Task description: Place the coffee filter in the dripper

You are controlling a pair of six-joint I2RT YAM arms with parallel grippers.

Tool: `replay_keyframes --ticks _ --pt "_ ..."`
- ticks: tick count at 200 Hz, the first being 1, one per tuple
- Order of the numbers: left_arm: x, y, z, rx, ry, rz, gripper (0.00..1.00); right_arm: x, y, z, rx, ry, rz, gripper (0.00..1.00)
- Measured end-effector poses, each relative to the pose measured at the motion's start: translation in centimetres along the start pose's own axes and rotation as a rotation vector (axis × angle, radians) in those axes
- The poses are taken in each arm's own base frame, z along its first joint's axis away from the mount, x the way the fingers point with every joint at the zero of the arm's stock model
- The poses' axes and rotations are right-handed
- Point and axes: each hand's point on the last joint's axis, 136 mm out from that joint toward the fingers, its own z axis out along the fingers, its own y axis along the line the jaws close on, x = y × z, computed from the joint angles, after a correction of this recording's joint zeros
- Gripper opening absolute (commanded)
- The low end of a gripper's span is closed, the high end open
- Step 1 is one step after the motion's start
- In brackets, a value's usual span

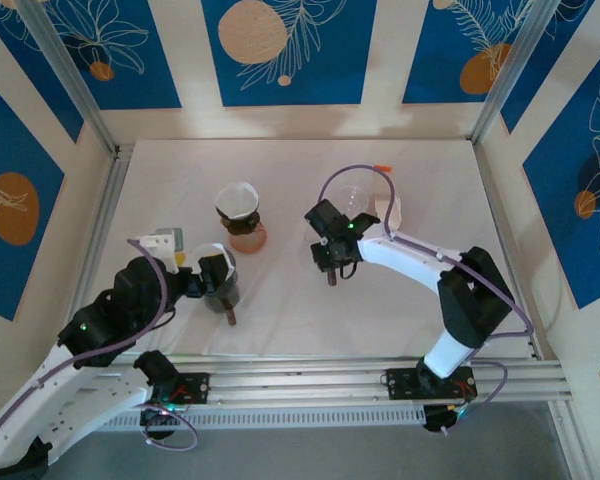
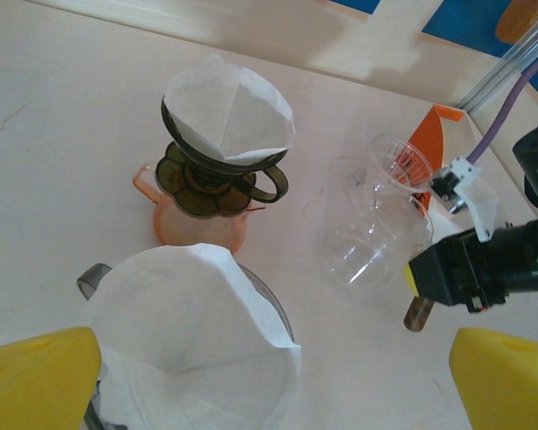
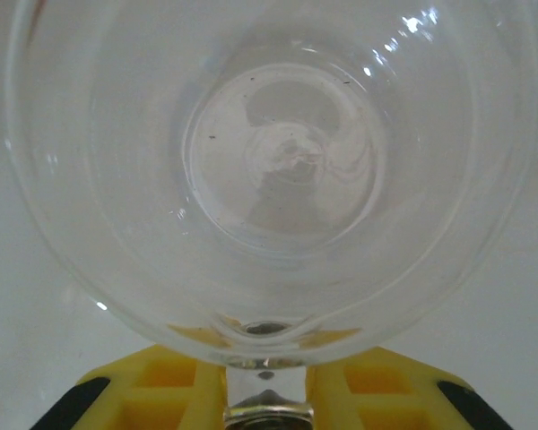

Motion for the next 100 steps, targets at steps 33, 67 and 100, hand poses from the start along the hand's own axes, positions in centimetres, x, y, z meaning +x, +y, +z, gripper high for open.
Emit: replay_keyframes --ticks 33,67,100 --pt "0.2 -0.1 0.2 0.005 0.006 0.001 1.0 3.2 2.1 -1.5 -0.018 0.028 -0.057 0.17" --pt "0.1 -0.2 0.3 0.009 0.002 -0.005 1.0 6.5 2.8 -2.7 -0.016 0.058 -0.069 0.18" --pt "0.2 -0.3 0.4 0.016 0.003 -0.009 1.0 7.8 3.2 -2.9 -0.015 0.06 -0.048 0.35"
